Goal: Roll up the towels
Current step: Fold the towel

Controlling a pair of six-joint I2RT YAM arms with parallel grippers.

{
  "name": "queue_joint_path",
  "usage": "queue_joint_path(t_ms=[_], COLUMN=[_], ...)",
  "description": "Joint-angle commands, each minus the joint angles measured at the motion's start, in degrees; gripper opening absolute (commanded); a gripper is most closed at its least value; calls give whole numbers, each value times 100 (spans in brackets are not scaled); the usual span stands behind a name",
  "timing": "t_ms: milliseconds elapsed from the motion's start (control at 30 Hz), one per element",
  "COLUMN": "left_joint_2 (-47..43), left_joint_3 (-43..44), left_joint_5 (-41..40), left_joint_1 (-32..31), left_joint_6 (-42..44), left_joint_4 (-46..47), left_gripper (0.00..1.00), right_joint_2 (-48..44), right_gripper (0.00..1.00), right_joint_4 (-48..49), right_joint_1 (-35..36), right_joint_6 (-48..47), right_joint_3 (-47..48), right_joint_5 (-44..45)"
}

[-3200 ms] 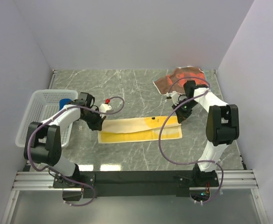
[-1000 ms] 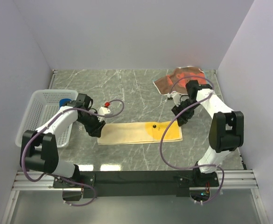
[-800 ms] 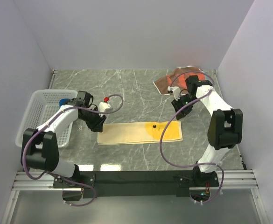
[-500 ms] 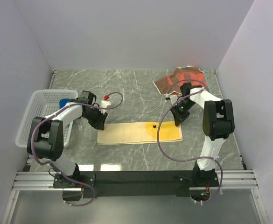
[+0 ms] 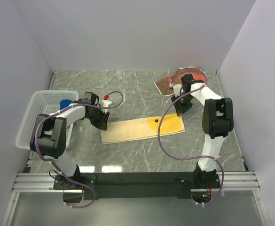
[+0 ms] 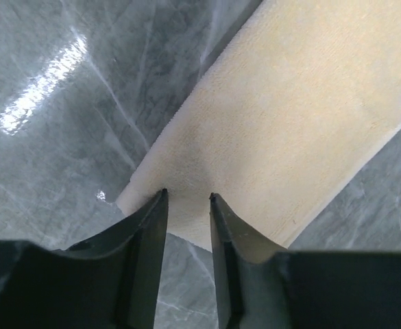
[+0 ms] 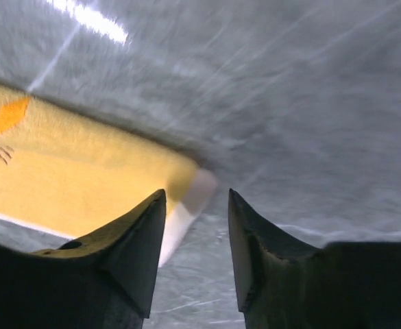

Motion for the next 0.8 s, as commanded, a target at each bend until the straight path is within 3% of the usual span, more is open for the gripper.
queue_joint_path(t_ms=[0, 167, 400, 600, 767], left_joint_2=[-435, -919, -1130, -1131, -1104], left_joint_3=[169, 248, 354, 318, 345], left_joint_5=[218, 297, 236, 192, 131], left_joint_1=[-1, -1, -1, 8, 8], left_joint_6=[-265, -362, -388, -388, -388], left_joint_4=[134, 64, -6, 11, 46], left_gripper=[37, 47, 60, 62, 62], right_joint_2=[-228, -527, -571, -325, -193], right_gripper=[49, 59, 60, 54, 41], right_joint_4=[-17, -361, -212, 25, 78], right_joint_1=[-213, -451, -512, -512, -442], right_joint_6=[275, 776, 1198, 1295, 1339], right_joint_3=[524, 323, -538, -776, -872], right_joint_5=[126, -279, -649, -684, -824])
